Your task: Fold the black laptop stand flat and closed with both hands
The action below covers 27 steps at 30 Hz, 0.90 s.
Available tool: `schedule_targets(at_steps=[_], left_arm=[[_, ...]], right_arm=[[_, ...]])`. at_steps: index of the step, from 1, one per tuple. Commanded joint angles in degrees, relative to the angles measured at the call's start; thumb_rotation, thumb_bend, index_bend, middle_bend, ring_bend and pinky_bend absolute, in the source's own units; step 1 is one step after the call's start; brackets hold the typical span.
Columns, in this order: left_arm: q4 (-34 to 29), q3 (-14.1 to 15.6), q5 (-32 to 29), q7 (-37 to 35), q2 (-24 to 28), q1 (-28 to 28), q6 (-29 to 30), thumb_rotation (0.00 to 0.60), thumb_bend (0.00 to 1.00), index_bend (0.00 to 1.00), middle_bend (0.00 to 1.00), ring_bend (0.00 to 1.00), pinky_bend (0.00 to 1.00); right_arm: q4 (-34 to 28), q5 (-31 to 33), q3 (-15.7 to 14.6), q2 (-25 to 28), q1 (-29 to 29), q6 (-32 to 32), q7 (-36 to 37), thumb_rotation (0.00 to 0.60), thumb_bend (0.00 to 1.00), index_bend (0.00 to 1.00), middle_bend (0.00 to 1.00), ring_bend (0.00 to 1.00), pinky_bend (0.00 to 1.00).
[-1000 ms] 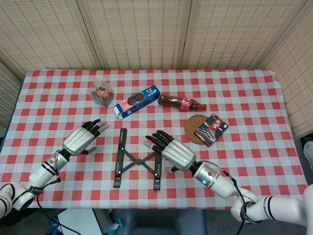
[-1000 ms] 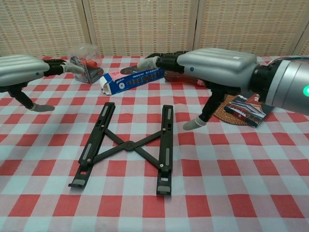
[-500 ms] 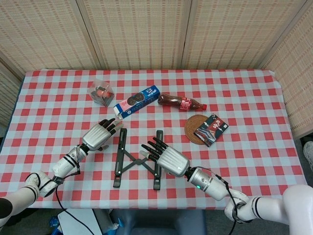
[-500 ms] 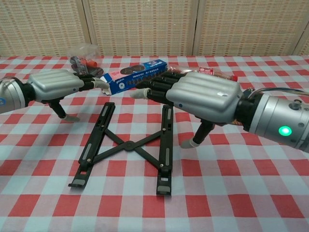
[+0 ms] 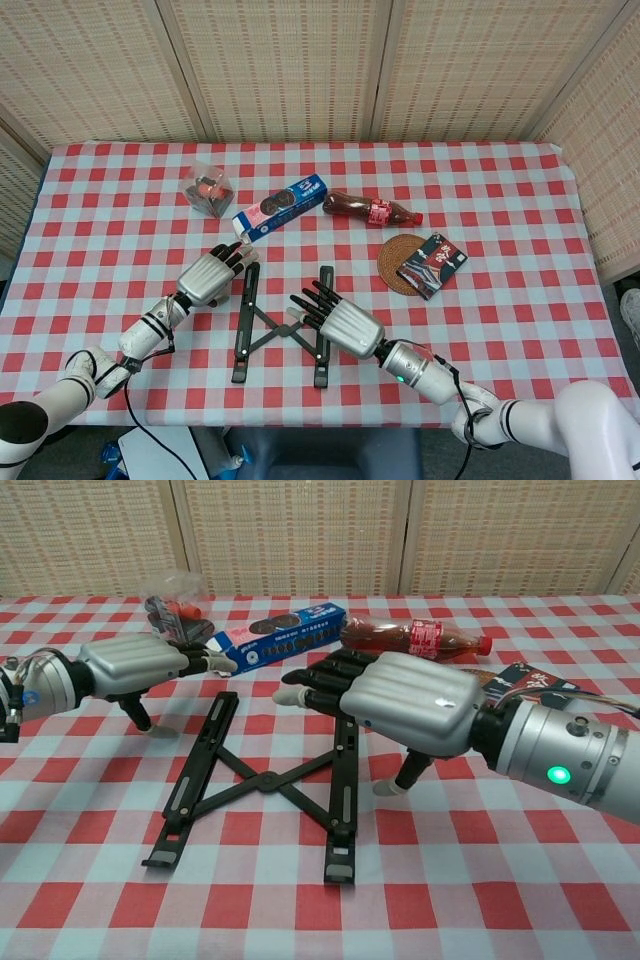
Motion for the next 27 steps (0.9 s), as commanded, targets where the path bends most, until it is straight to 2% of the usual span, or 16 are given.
schedule_targets(at_steps=[1,13,27], left_arm=[[0.42,0.22,-0.12,-0.45,-0.35,-0.18,-0.09,0.6,0.22,0.0,0.0,0.0,0.16],[1.38,0.7,-0.85,-2.79,-1.54,-0.21,0.24,0.6,0.22,0.0,0.0,0.0,0.16],[1.36,1.13,-1.5,-5.12,-2.01,-0.36,0.05,0.6,0.22,0.0,0.0,0.0,0.16]], right_arm=[[2.48,-0.23,-0.21,-1.61,0.21,-0.17,0.64,0.6,0.0,0.0,0.0,0.0,0.0],[10.2,-1.34,-0.38,-6.92,1.95,-0.85,2.59,0.6,0.0,0.0,0.0,0.0,0.0],[13.69,-1.74,-0.6,-9.39,2.82,-0.35,3.44,0.6,0.0,0.0,0.0,0.0,0.0]])
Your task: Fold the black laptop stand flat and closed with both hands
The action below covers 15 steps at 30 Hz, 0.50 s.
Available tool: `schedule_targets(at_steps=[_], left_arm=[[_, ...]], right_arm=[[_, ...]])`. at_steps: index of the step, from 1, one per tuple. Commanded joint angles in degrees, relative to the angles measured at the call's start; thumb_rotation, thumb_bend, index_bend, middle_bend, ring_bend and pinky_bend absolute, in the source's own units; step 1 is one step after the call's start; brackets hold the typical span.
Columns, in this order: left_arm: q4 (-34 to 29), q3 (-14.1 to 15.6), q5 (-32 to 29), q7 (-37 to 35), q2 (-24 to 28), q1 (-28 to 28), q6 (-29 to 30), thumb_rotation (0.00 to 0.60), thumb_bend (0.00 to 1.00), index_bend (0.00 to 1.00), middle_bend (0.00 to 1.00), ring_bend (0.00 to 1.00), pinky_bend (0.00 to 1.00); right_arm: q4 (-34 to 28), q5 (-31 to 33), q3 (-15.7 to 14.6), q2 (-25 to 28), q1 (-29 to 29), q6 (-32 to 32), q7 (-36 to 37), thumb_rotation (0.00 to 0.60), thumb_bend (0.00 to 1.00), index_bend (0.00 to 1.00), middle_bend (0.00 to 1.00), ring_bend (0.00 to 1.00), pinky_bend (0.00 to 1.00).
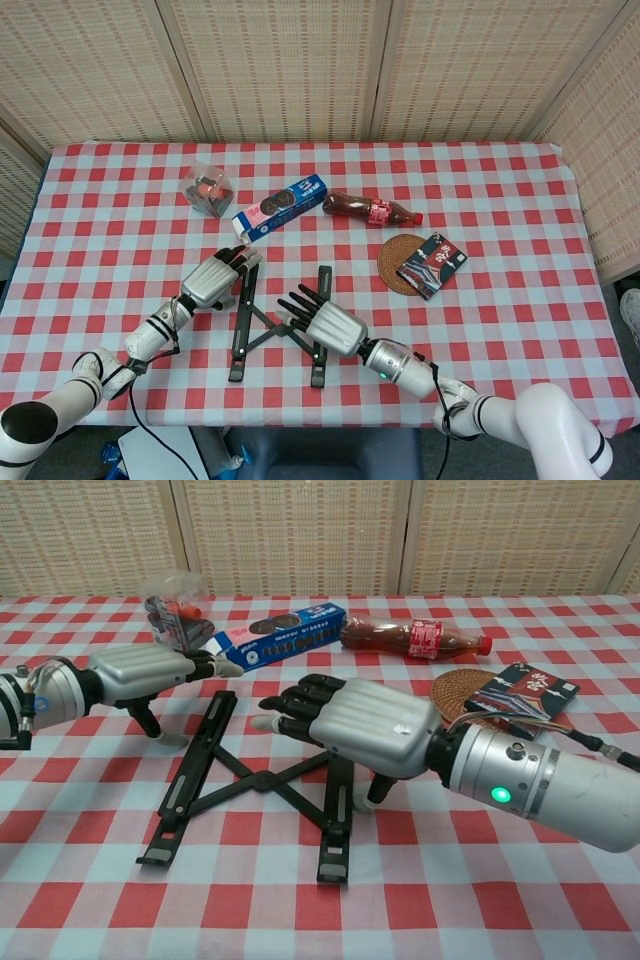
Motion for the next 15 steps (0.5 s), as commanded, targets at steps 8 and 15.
schedule_targets(at_steps=[8,15], left_arm=[[-1.82,-0.39,-1.08,-3.09,0.22,0.05,-0.23,0.6,0.22,0.0,0.0,0.0,0.16],[-3.39,-0.6,-1.6,-4.61,0.71,-0.2,-0.77,0.6,0.22,0.0,0.0,0.0,0.16]], right_arm=[[1.57,-0.52,-0.07,-1.12,0.17,1.76,1.03,0.6,0.0,0.0,0.0,0.0,0.0],[3.62,-0.69,0.03,-2.48,0.39,2.65,1.6,0.6,0.0,0.0,0.0,0.0,0.0]])
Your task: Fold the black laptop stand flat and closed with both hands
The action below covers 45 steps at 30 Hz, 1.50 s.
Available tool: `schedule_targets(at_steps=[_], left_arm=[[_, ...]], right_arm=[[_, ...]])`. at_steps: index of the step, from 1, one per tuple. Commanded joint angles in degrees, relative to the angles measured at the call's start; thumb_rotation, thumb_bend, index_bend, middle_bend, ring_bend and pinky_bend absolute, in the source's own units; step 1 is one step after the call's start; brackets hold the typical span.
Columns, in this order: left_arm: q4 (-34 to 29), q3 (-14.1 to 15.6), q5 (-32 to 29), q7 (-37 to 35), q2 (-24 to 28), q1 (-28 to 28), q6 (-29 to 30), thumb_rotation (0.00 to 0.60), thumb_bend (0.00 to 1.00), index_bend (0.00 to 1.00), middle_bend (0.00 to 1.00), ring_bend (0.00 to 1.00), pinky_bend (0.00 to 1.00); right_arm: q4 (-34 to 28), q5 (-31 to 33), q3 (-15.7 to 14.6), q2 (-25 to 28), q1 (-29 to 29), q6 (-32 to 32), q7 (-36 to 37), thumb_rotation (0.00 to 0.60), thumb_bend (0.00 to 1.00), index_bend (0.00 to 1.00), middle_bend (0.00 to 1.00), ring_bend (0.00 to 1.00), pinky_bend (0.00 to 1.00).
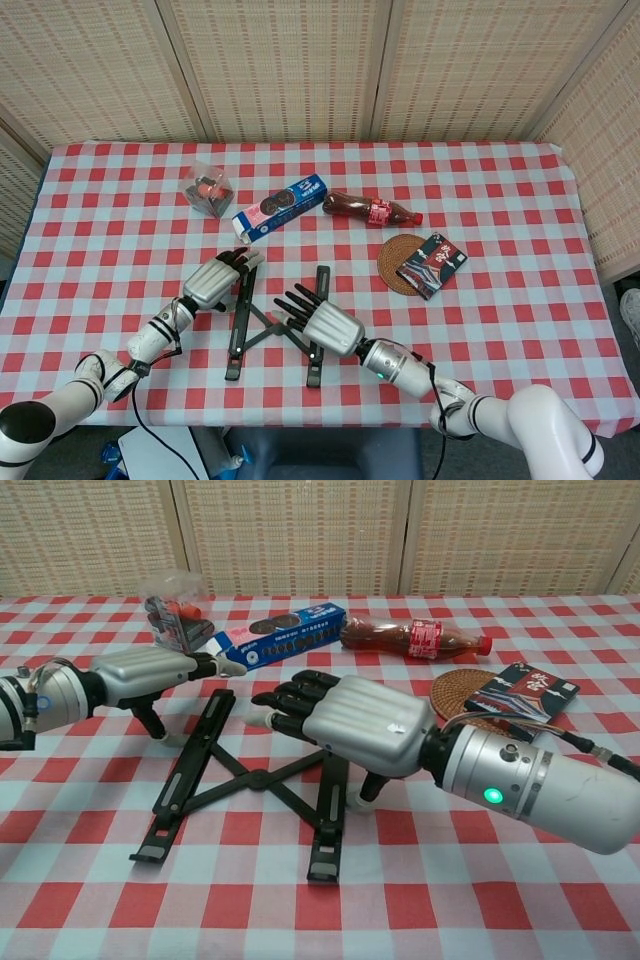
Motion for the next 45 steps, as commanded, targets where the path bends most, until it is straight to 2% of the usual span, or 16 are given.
schedule_targets(at_steps=[1,14,33,36,40,45], left_arm=[[-0.58,-0.03,-0.11,-0.42,0.22,-0.07,-0.09,0.6,0.22,0.0,0.0,0.0,0.16],[-3.45,-0.05,-0.37,-1.33,1.19,-0.49,-0.62,0.6,0.22,0.0,0.0,0.0,0.16],[-10.05,-0.94,-1.16,-0.54,3.7,-1.08,-0.7,0.6,0.22,0.0,0.0,0.0,0.16],[-10.26,-0.87,-1.34,1.05,4.51,-0.84,-0.67,0.6,0.22,0.0,0.0,0.0,0.16],[-11.5,-1.52,-3.03,2.37,6.41,0.38,-0.33,0.6,0.22,0.0,0.0,0.0,0.16],[-13.23,-1.86,-4.35,4.54,9.49,1.9,0.47,0.6,0.22,0.0,0.0,0.0,0.16]], right_arm=[[1.05,-0.19,0.03,-0.8,0.09,0.69,0.44,0.6,0.0,0.0,0.0,0.0,0.0],[4.99,-0.35,0.44,-4.06,0.57,2.7,2.14,0.6,0.0,0.0,0.0,0.0,0.0],[5.43,-0.48,0.95,-6.5,2.01,3.4,1.52,0.6,0.0,0.0,0.0,0.0,0.0],[3.87,-0.91,0.58,-5.56,2.22,3.51,1.43,0.6,0.0,0.0,0.0,0.0,0.0],[-1.94,-1.75,0.01,-0.89,3.94,1.5,2.29,0.6,0.0,0.0,0.0,0.0,0.0],[-13.64,-0.5,0.43,8.64,9.44,-9.06,4.53,0.6,0.0,0.0,0.0,0.0,0.0]])
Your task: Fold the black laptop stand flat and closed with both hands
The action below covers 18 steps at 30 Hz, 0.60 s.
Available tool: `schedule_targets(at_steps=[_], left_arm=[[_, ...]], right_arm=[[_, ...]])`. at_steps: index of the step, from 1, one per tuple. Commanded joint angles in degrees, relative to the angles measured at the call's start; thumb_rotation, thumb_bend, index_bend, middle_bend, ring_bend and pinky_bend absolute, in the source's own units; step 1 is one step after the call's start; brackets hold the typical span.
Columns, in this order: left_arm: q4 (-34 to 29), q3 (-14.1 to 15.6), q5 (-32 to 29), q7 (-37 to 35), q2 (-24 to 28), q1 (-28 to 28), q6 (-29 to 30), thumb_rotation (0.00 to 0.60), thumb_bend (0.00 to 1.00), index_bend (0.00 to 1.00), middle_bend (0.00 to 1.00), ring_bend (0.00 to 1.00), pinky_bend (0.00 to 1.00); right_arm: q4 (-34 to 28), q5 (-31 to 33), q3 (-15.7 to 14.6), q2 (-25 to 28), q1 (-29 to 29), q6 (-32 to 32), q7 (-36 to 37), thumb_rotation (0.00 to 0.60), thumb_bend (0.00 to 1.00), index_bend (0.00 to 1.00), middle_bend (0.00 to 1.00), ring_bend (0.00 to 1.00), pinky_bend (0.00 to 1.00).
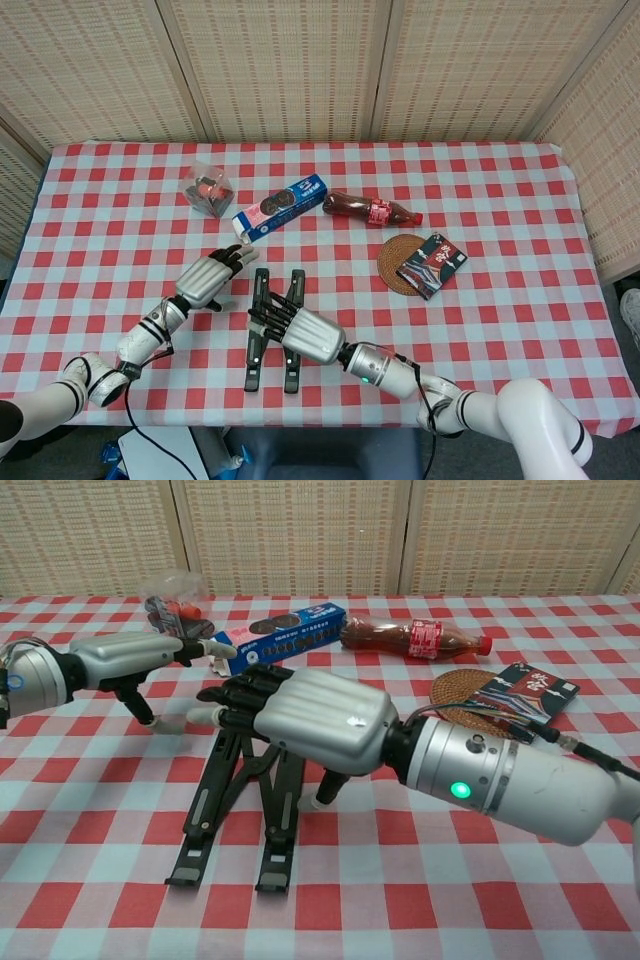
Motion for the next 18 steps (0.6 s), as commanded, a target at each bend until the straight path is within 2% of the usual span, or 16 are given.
schedule_targets(at_steps=[1,7,12,18], left_arm=[[-1.12,-0.2,-0.71,1.9,1.84,1.11,0.85,0.6,0.22,0.0,0.0,0.0,0.16],[-3.23,-0.4,-1.7,3.96,4.61,2.95,2.22,0.6,0.22,0.0,0.0,0.0,0.16],[-4.17,-0.42,-2.13,4.63,5.71,4.06,2.83,0.6,0.22,0.0,0.0,0.0,0.16],[-4.53,-0.53,-2.37,4.44,6.31,4.99,3.19,0.6,0.22,0.0,0.0,0.0,0.16]], right_arm=[[-10.72,1.09,0.43,9.37,6.06,-10.92,2.54,0.6,0.0,0.0,0.0,0.0,0.0],[-16.41,1.54,1.04,16.32,15.14,-24.4,8.26,0.6,0.0,0.0,0.0,0.0,0.0],[-14.55,-0.68,0.65,16.41,20.42,-28.13,11.24,0.6,0.0,0.0,0.0,0.0,0.0],[-11.29,-2.68,-1.25,14.09,25.21,-31.07,14.6,0.6,0.0,0.0,0.0,0.0,0.0]])
